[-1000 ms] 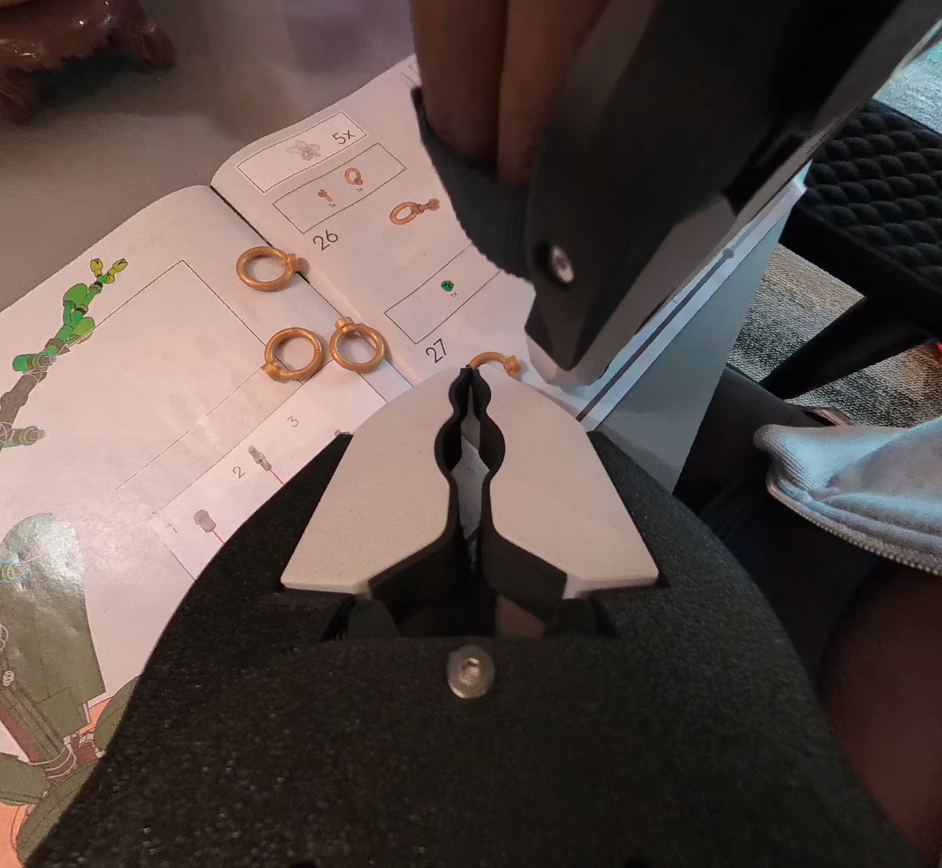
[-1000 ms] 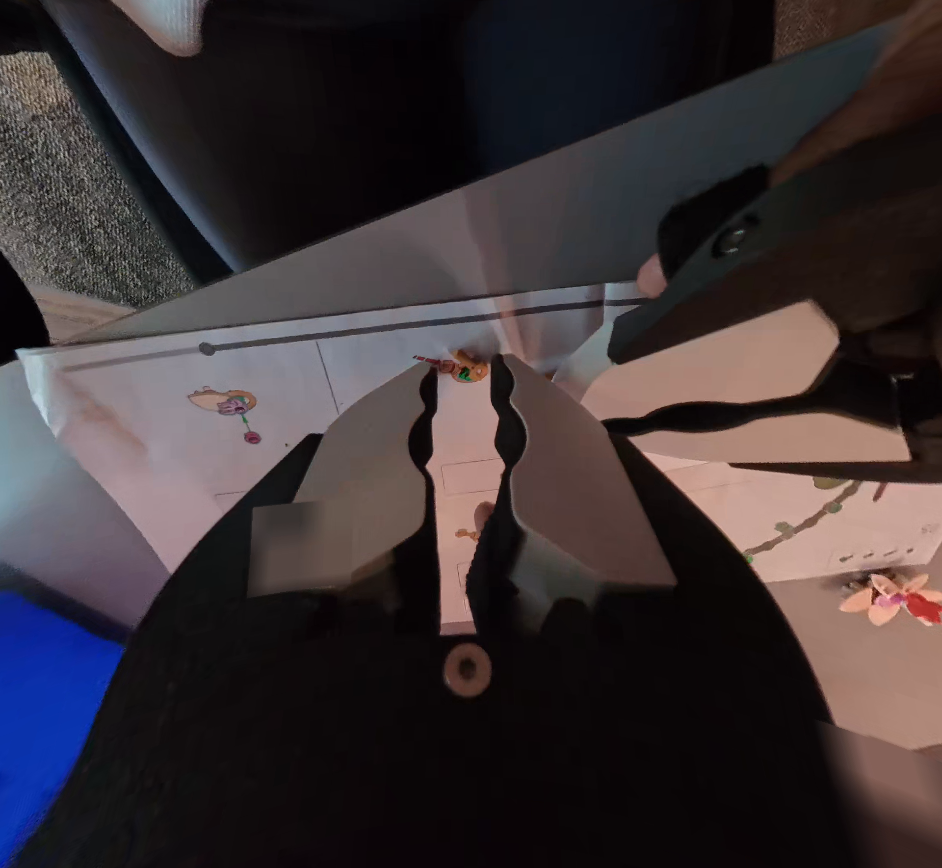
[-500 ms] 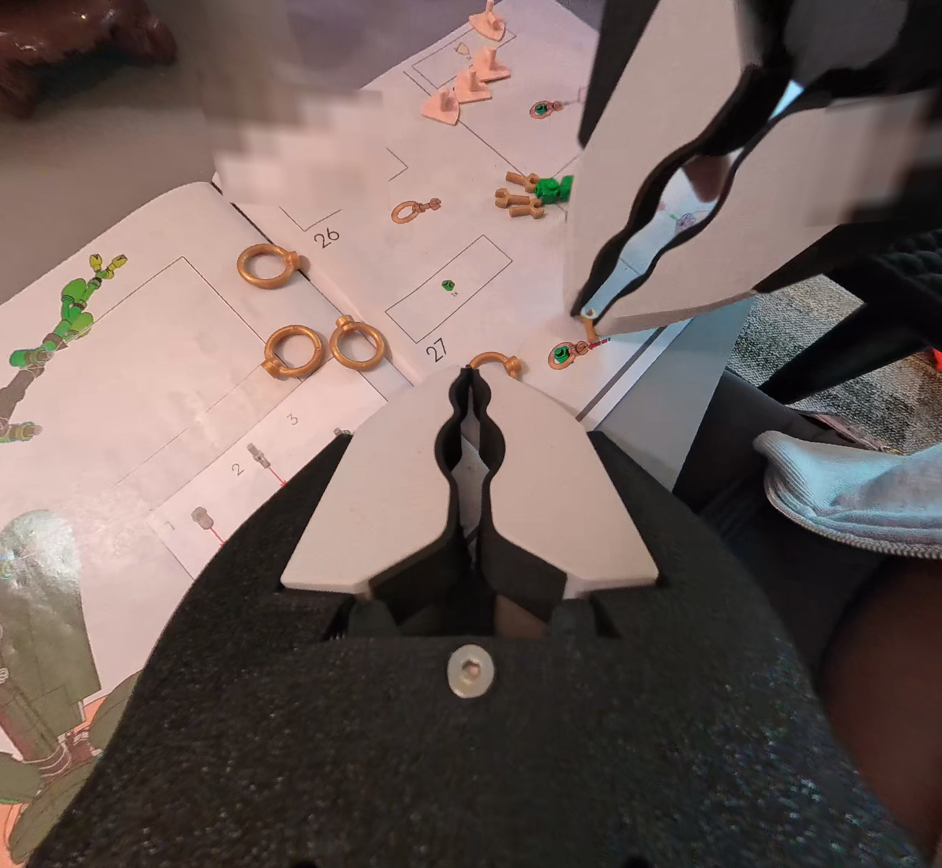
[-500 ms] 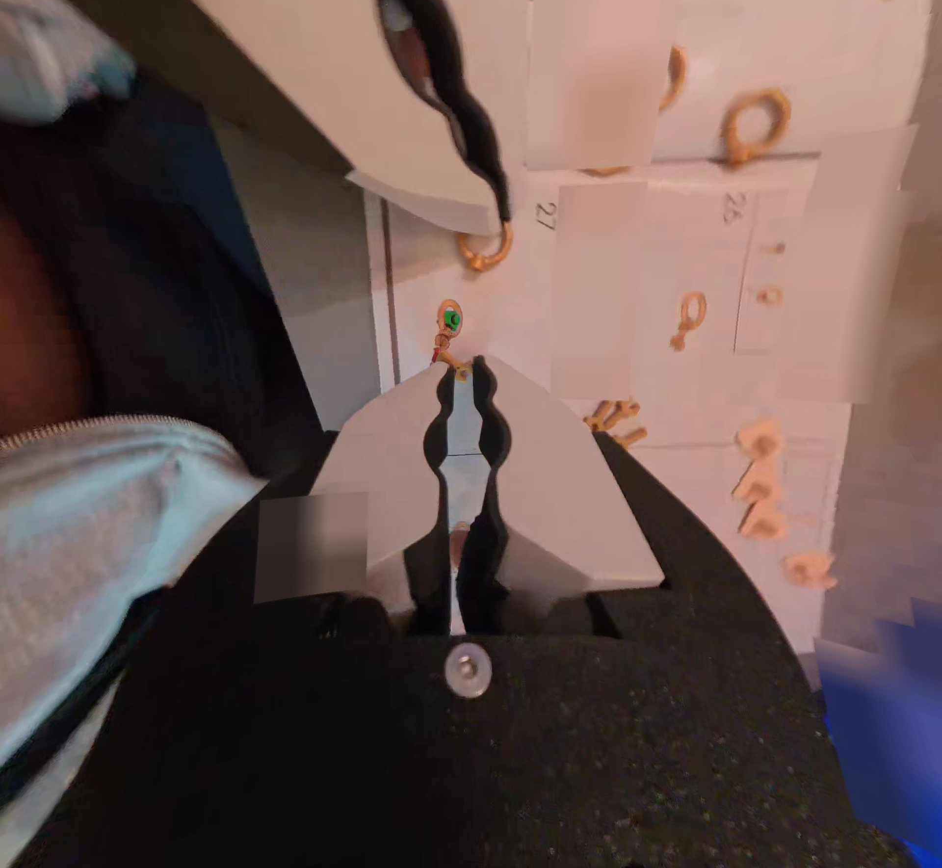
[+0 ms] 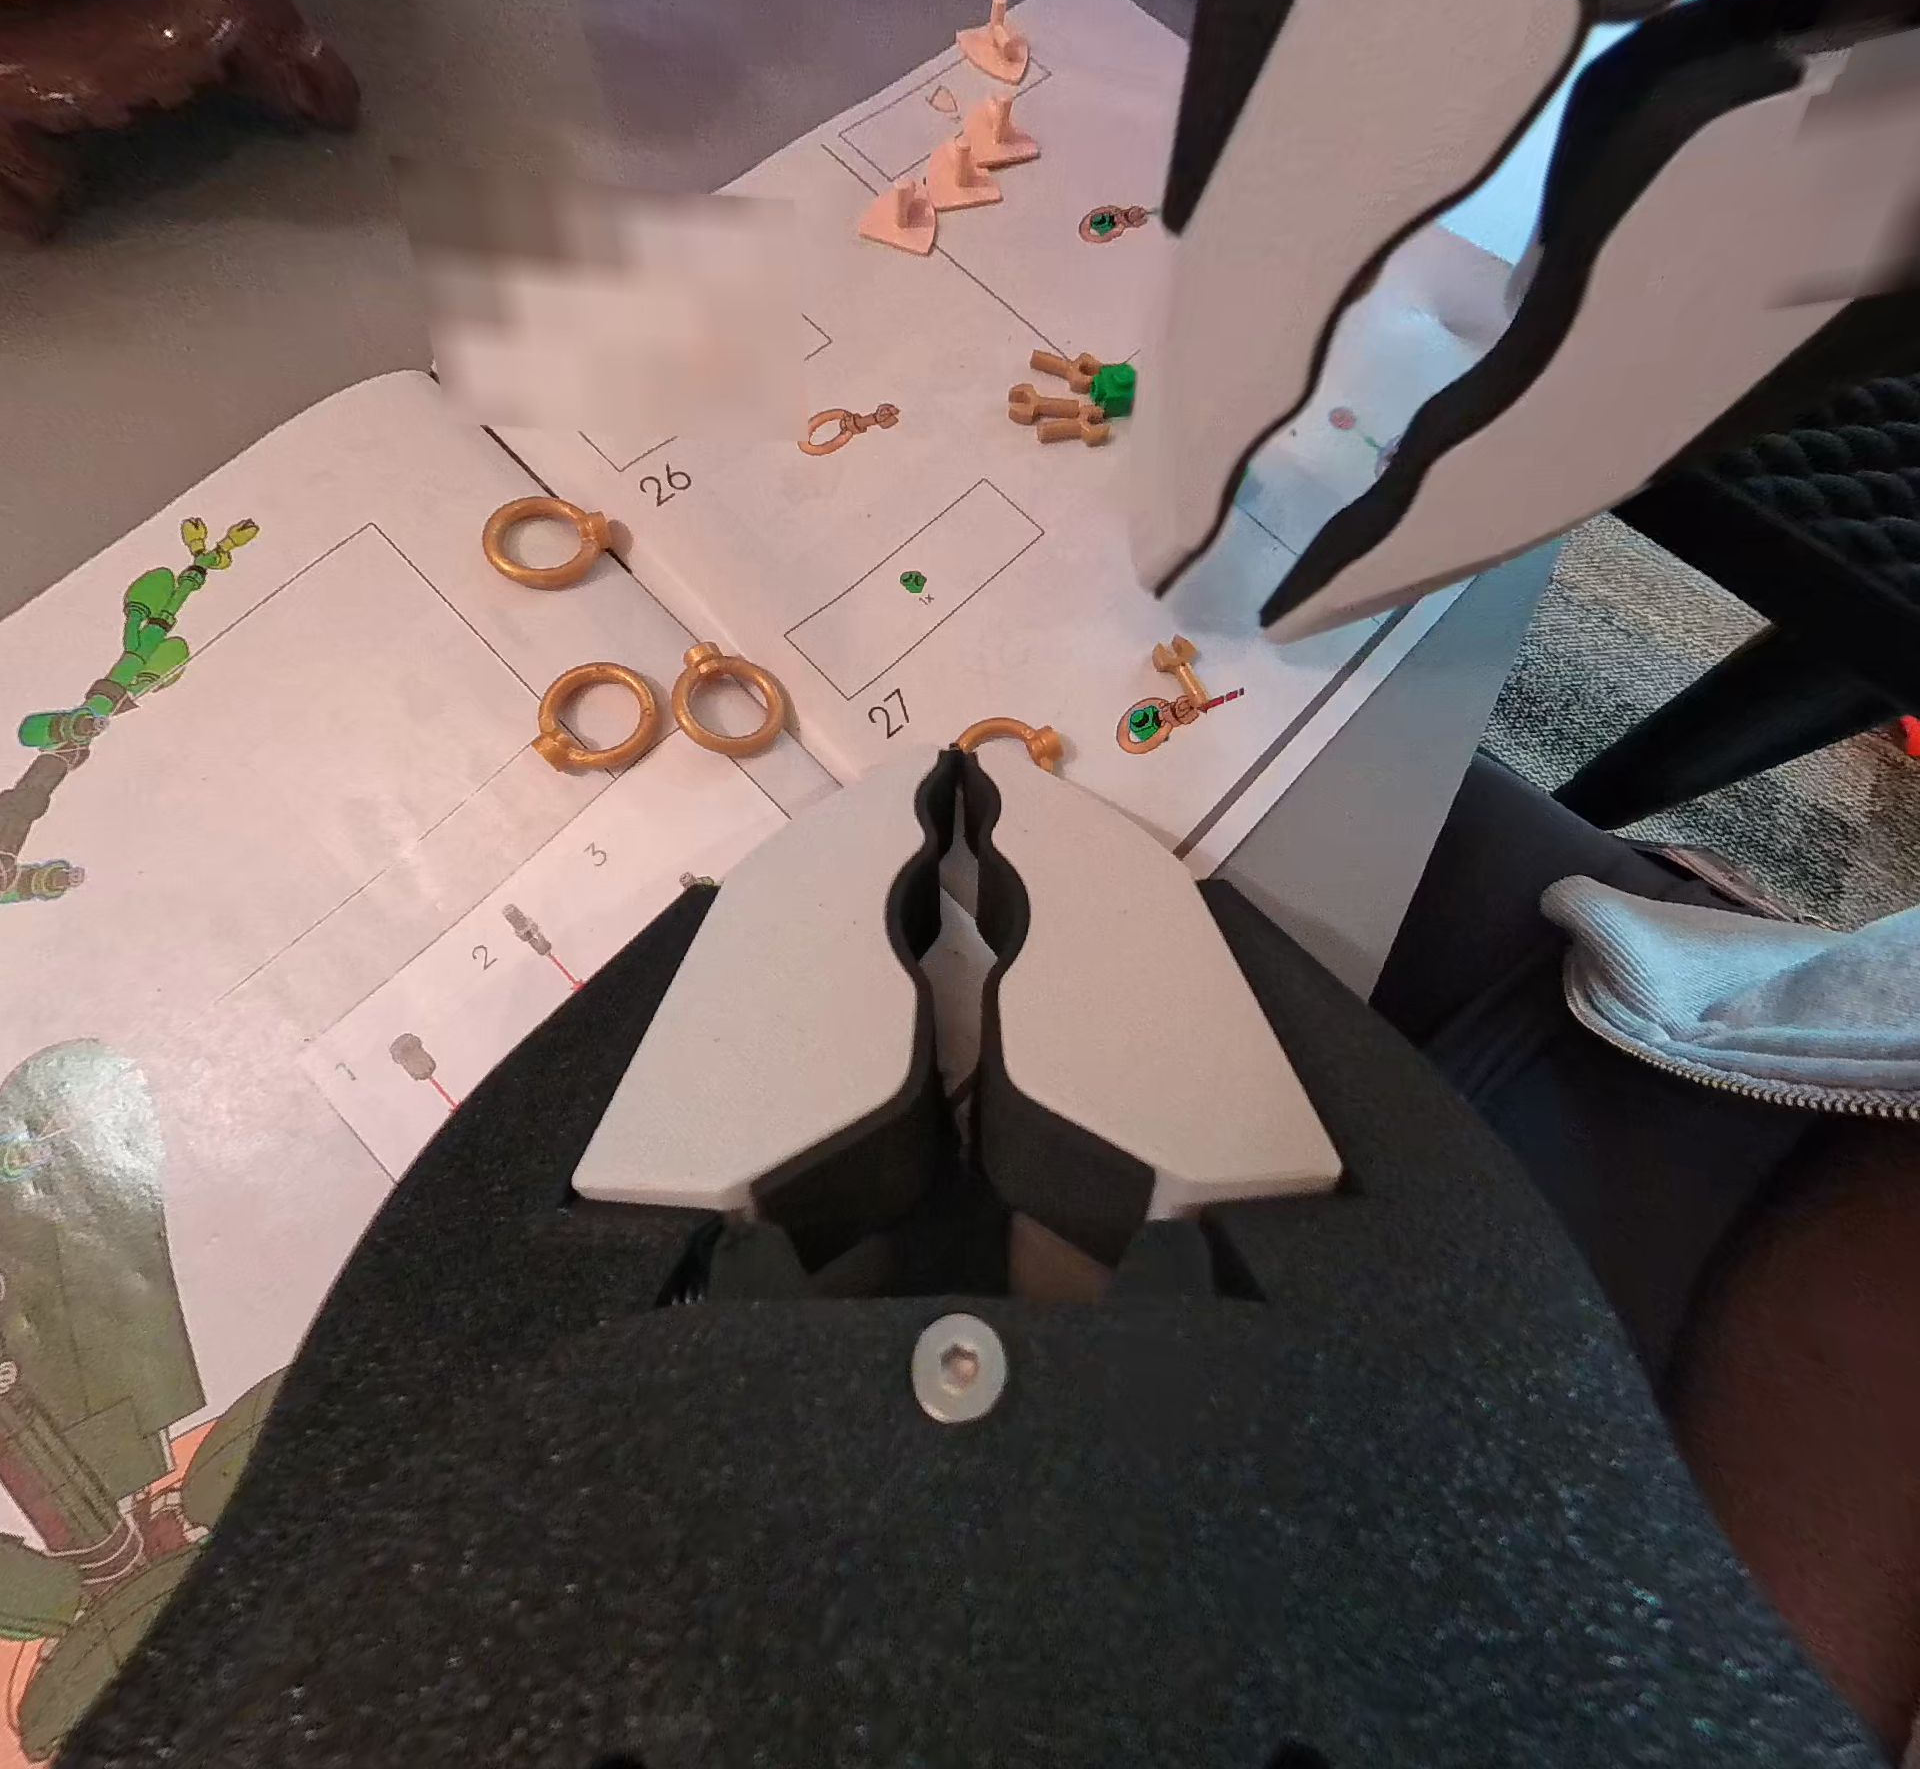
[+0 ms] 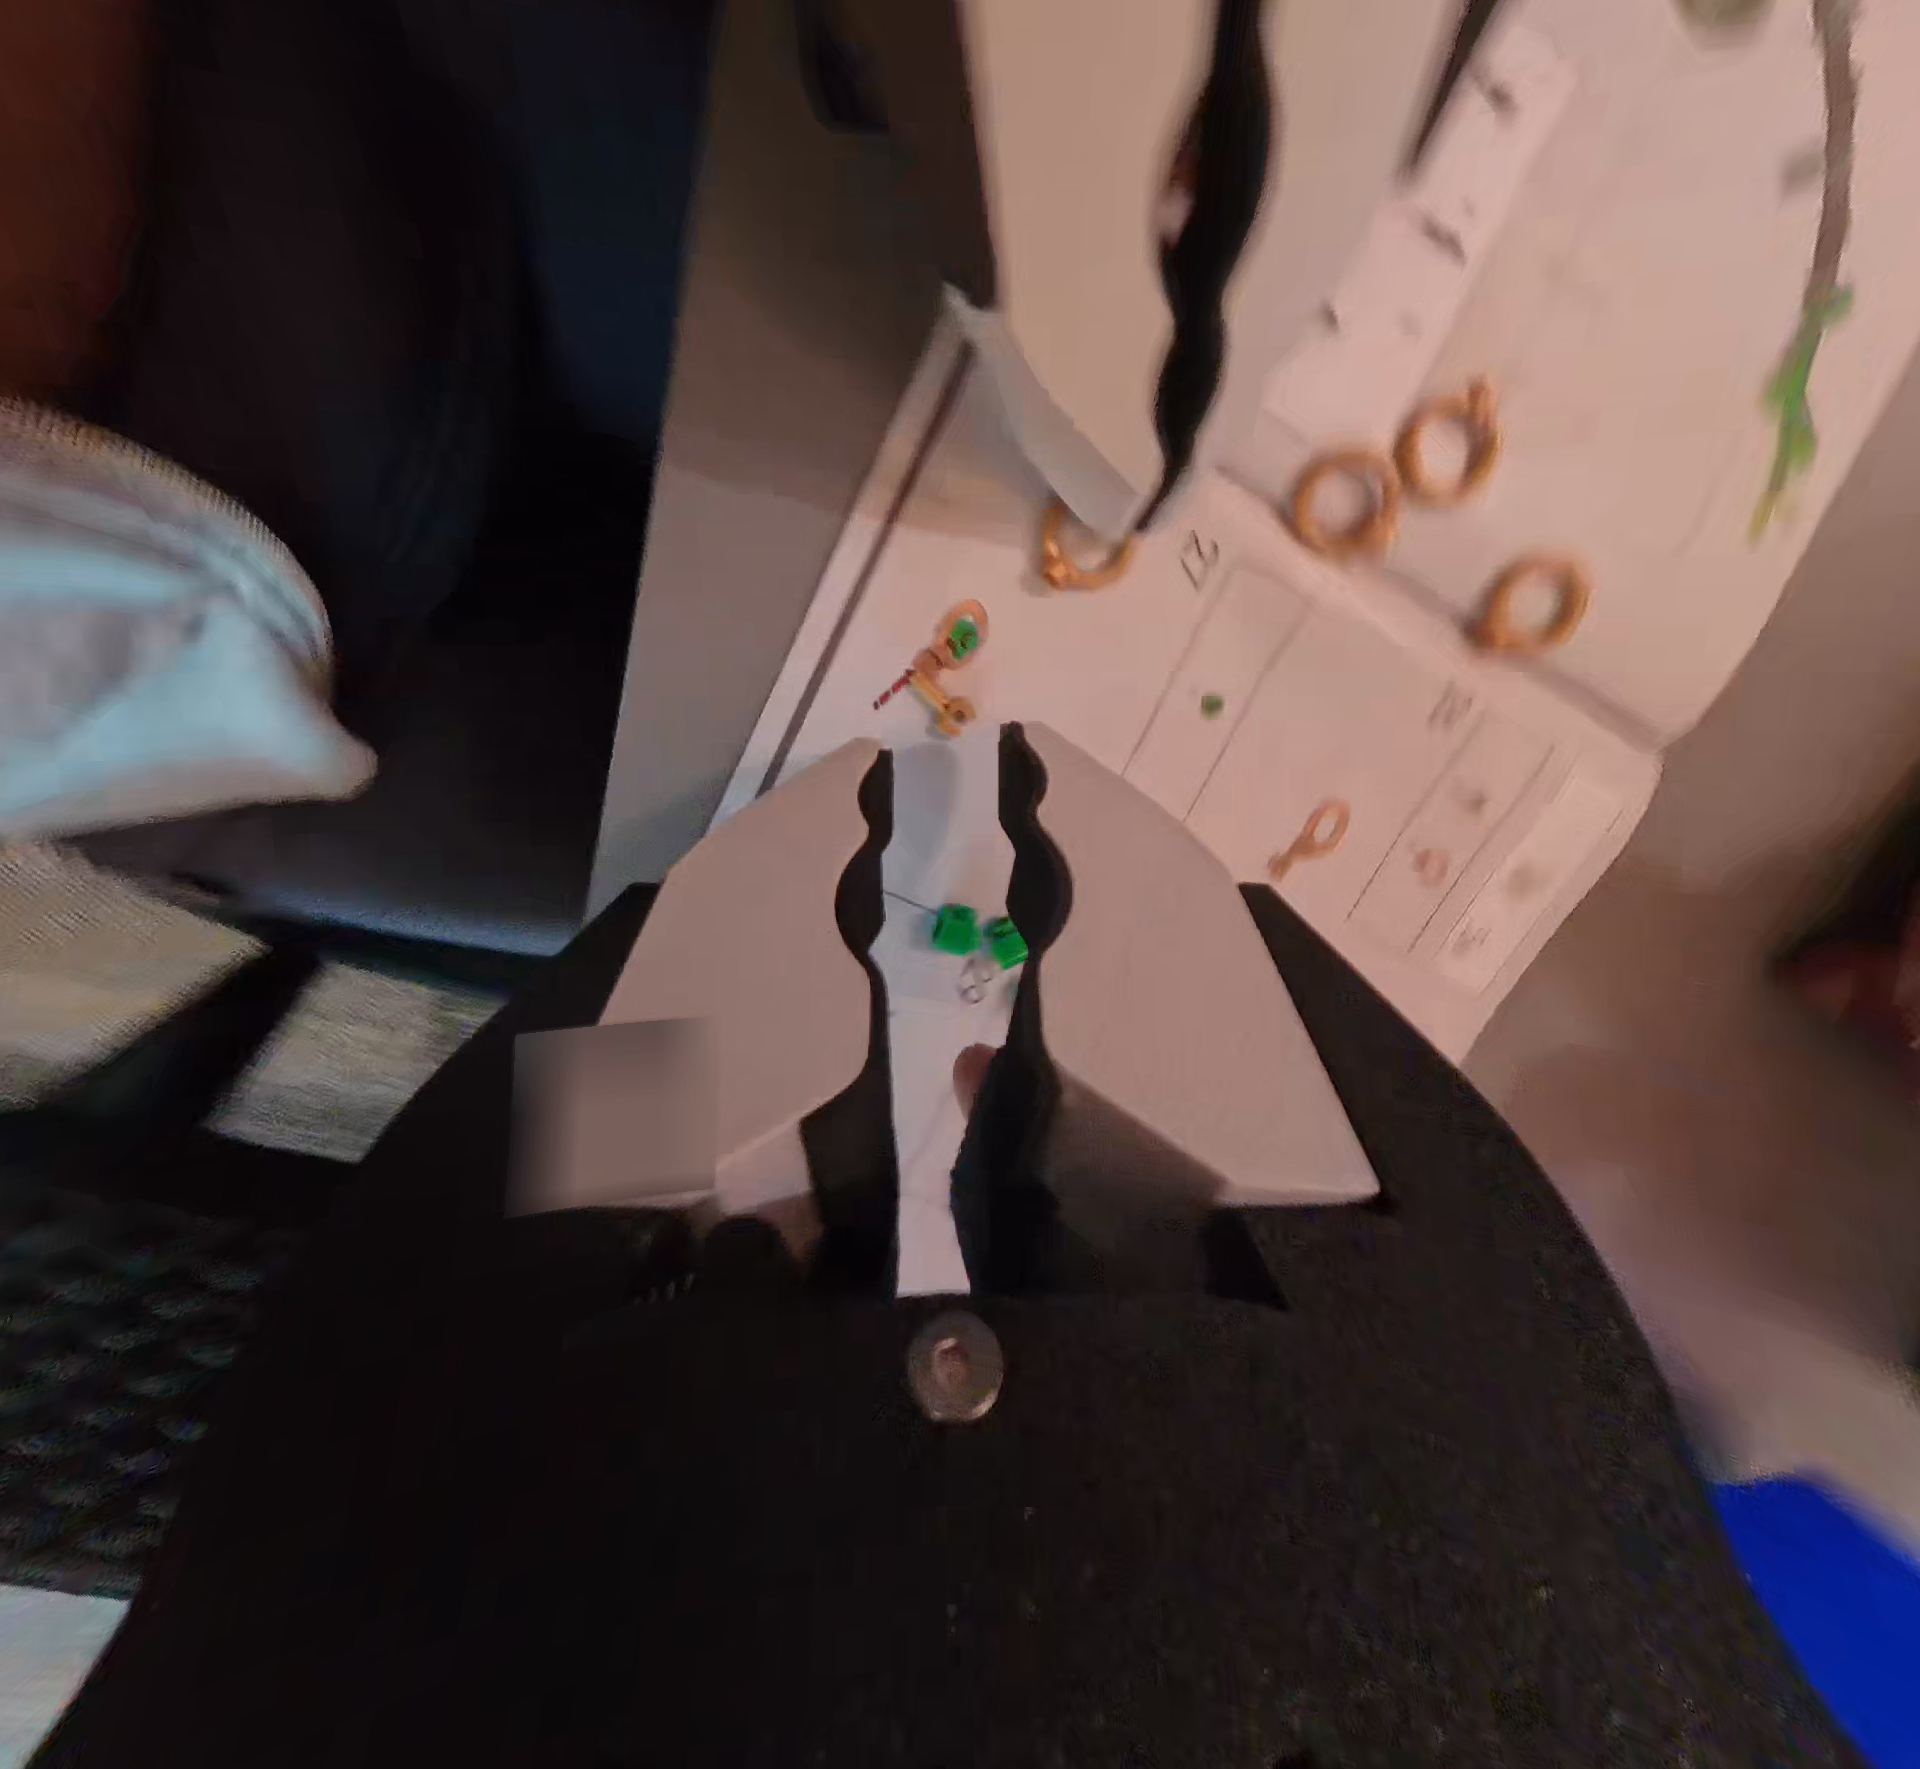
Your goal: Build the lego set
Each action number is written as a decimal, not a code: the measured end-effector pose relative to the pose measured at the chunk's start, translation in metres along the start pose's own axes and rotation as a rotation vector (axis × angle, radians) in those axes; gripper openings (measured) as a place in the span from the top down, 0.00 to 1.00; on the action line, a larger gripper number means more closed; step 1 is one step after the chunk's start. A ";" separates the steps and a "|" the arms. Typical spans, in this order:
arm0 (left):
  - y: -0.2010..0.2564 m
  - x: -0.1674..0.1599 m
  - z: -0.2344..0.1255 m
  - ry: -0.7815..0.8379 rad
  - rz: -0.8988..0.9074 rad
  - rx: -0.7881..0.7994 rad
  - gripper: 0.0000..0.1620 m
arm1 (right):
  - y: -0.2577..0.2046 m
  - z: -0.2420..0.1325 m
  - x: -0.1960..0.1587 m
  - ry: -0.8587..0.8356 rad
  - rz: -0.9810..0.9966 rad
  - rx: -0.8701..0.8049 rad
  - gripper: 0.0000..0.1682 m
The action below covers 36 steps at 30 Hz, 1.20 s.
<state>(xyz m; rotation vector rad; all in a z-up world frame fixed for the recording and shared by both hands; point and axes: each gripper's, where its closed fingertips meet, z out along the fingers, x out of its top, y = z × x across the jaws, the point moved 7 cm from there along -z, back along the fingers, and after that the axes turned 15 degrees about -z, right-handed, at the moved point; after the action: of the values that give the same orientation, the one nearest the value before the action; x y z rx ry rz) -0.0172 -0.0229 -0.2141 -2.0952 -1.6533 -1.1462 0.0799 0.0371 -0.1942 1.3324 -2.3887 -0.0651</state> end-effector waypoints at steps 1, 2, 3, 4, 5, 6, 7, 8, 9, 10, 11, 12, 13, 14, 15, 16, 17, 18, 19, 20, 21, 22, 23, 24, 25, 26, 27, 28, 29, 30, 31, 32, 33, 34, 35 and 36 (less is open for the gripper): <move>0.000 0.000 0.000 0.000 0.000 0.000 1.00 | 0.002 -0.001 0.001 0.031 -0.124 0.002 0.89; 0.000 0.000 0.000 0.000 -0.001 -0.001 1.00 | 0.003 -0.002 0.001 0.064 -0.238 0.016 0.91; -0.001 0.000 0.000 0.000 -0.001 -0.001 1.00 | 0.005 -0.002 0.002 0.089 -0.330 0.035 0.91; -0.001 0.000 0.000 0.000 0.000 0.000 1.00 | 0.008 -0.001 0.002 0.101 -0.392 0.057 0.91; -0.001 0.000 0.000 0.000 -0.001 0.000 1.00 | 0.011 0.000 0.002 0.101 -0.429 0.098 0.89; -0.001 0.000 0.000 0.000 -0.002 -0.001 1.00 | 0.015 0.003 0.002 0.092 -0.456 0.135 0.89; -0.001 0.000 0.000 0.000 -0.002 -0.002 1.00 | 0.018 0.005 0.002 0.076 -0.488 0.159 0.89; -0.001 0.000 0.000 0.000 -0.002 -0.001 1.00 | 0.020 0.007 0.003 0.062 -0.523 0.189 0.89; 0.000 0.000 0.000 0.000 -0.001 -0.001 1.00 | 0.022 0.009 0.004 0.055 -0.547 0.214 0.88; 0.000 0.000 0.000 0.000 -0.001 0.000 1.00 | 0.022 0.011 0.005 0.056 -0.561 0.245 0.88; -0.001 0.000 0.000 0.000 -0.001 -0.001 1.00 | 0.022 0.012 0.006 0.053 -0.568 0.267 0.89; -0.001 0.000 0.000 0.000 -0.002 -0.001 1.00 | 0.021 0.014 0.006 0.047 -0.575 0.275 0.89; -0.001 0.000 0.000 -0.001 -0.003 -0.002 1.00 | 0.022 0.015 0.006 0.037 -0.580 0.266 0.90; -0.001 0.000 0.000 -0.001 -0.003 -0.002 1.00 | 0.022 0.017 0.005 0.032 -0.576 0.269 0.92; -0.001 0.000 0.000 -0.001 -0.003 -0.003 1.00 | 0.021 0.017 0.005 0.044 -0.546 0.271 0.94; -0.001 0.000 0.000 0.000 -0.003 -0.002 1.00 | 0.020 0.017 0.004 0.044 -0.509 0.280 0.96; 0.000 0.000 0.000 0.000 -0.001 -0.001 1.00 | 0.020 0.016 0.003 0.043 -0.460 0.271 0.96; 0.000 0.000 0.000 0.000 0.000 0.000 1.00 | 0.019 0.016 0.003 0.037 -0.400 0.255 0.96; 0.000 0.000 0.000 0.000 0.001 0.001 1.00 | 0.017 0.015 0.002 0.028 -0.331 0.233 0.96; 0.000 0.000 0.000 0.001 0.002 0.002 1.00 | 0.016 0.014 0.001 0.013 -0.243 0.207 0.96; 0.000 0.000 0.000 0.001 0.002 0.002 1.00 | 0.013 0.013 0.001 -0.001 -0.141 0.174 0.96; 0.000 0.000 0.000 0.000 0.001 0.001 1.00 | 0.011 0.012 0.000 -0.015 -0.030 0.134 0.96; -0.001 0.000 0.000 0.000 -0.001 0.000 1.00 | 0.007 0.011 -0.001 -0.028 0.099 0.092 0.96; -0.001 0.000 0.000 0.000 -0.001 -0.001 1.00 | 0.004 0.010 -0.001 -0.042 0.233 0.050 0.96; 0.000 0.000 0.000 0.000 -0.001 -0.001 1.00 | 0.001 0.009 -0.001 -0.047 0.326 0.011 0.96; 0.000 0.000 0.000 0.000 0.000 0.000 1.00 | -0.003 0.008 -0.001 -0.042 0.366 -0.024 0.96; 0.000 0.000 -0.001 0.001 0.003 0.002 1.00 | -0.005 0.007 -0.001 -0.040 0.378 -0.069 0.95; 0.000 0.000 -0.001 0.001 0.005 0.004 1.00 | -0.007 0.006 -0.002 -0.043 0.381 -0.106 0.91; 0.001 0.000 0.000 0.001 0.008 0.006 1.00 | -0.009 0.005 -0.002 -0.036 0.382 -0.115 0.90; 0.001 -0.001 0.000 0.002 0.009 0.007 1.00 | -0.010 0.004 -0.002 -0.023 0.392 -0.119 0.90; 0.001 -0.001 0.000 0.002 0.009 0.008 1.00 | -0.010 0.003 -0.001 -0.014 0.407 -0.123 0.90; 0.001 -0.001 0.000 0.002 0.008 0.007 1.00 | -0.010 0.002 -0.002 -0.013 0.418 -0.120 0.90; 0.001 -0.001 0.000 0.001 0.007 0.005 1.00 | -0.010 0.001 -0.002 -0.019 0.430 -0.116 0.90; 0.001 0.000 0.000 0.001 0.004 0.004 1.00 | -0.010 0.000 -0.002 -0.026 0.441 -0.117 0.90; 0.000 0.000 0.000 0.001 0.003 0.003 1.00 | -0.011 -0.002 -0.001 -0.025 0.448 -0.114 0.90; 0.000 0.000 0.000 0.001 0.003 0.002 1.00 | -0.011 -0.002 0.000 -0.021 0.459 -0.111 0.90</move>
<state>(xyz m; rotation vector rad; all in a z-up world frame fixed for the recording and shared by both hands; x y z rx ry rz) -0.0170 -0.0230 -0.2140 -2.0948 -1.6503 -1.1433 0.0894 0.0312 -0.1949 0.7138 -2.6044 -0.0797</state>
